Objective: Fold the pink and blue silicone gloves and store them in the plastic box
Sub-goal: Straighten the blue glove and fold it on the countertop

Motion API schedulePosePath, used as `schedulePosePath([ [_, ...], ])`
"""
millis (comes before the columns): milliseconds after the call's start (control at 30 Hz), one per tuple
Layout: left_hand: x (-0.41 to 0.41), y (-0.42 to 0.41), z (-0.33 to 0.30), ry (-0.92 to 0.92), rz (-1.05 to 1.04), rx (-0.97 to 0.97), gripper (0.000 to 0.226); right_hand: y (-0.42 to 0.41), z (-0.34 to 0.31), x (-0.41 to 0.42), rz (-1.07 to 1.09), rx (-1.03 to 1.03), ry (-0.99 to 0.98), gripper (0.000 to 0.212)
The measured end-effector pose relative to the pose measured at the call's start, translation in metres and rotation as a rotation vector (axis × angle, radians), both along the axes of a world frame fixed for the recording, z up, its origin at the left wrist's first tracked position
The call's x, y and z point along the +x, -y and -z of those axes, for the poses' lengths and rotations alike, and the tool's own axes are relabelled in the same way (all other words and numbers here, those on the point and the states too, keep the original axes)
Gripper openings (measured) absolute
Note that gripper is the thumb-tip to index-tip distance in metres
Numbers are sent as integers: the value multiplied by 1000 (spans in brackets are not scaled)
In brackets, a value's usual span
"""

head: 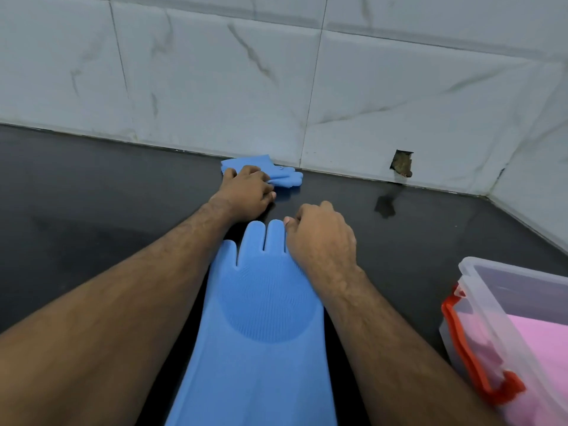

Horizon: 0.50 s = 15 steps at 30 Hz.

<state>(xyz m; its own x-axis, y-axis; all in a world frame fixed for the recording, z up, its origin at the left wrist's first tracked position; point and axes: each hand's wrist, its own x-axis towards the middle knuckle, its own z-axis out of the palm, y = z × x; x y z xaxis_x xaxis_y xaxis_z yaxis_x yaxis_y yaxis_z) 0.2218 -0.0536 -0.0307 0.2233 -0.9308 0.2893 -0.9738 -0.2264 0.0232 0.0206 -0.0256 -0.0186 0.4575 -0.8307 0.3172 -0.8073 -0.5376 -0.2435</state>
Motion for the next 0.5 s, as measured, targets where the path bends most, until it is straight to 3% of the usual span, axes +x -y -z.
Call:
schedulePosePath([
  [167, -5, -15, -6, 35, 13, -320, 27, -2, -1, -1, -9, 1, 24, 36],
  [333, -26, -52, -18, 146, 123, -605, 29, -7, -5, -2, -67, -68, 56, 30],
  [500, -51, -93, -33, -105, 83, -770, 26, -15, -14, 0, -196, -54, 150, 24],
])
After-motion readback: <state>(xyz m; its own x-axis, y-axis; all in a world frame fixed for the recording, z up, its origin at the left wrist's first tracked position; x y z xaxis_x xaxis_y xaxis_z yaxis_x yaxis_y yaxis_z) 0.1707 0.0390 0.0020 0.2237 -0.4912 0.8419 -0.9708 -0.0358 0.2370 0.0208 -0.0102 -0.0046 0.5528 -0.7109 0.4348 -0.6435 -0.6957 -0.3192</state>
